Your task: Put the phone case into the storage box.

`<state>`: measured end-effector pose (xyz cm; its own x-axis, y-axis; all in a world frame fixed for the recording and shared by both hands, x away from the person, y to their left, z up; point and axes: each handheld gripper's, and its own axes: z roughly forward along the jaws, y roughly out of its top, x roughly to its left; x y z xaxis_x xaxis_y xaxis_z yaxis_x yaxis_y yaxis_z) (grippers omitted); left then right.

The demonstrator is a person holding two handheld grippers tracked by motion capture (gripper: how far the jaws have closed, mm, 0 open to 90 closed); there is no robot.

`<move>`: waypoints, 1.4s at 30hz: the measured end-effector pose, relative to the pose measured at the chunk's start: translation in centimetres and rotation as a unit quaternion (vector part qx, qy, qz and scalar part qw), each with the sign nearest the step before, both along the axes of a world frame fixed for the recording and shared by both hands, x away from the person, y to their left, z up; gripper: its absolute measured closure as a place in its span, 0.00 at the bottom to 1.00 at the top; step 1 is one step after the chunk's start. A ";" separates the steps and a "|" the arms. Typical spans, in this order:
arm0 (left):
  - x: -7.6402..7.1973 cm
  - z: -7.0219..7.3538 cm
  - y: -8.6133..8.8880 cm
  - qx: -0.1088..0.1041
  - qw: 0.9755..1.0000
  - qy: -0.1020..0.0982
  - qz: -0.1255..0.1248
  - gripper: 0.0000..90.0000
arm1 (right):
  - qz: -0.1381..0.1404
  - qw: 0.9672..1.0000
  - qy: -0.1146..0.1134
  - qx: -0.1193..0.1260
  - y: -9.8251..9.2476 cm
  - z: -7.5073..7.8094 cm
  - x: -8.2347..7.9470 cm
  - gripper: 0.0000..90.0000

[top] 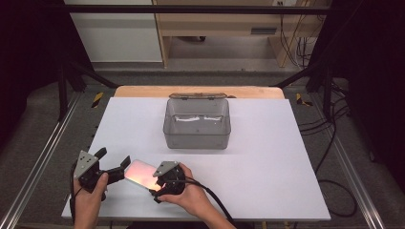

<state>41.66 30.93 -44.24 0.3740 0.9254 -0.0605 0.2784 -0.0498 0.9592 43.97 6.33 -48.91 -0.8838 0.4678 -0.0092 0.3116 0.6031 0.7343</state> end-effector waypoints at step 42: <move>1.1 5.8 -15.1 -0.143 0.985 0.014 -0.095 0.11 | -0.209 0.951 -0.092 0.208 -17.0 7.1 -0.9 0.20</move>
<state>42.73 15.78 -38.42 0.5336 0.7820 -0.3221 0.3167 0.1684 0.9335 43.12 -10.71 -41.81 -0.6209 0.7750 0.1173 0.3032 0.0995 0.9477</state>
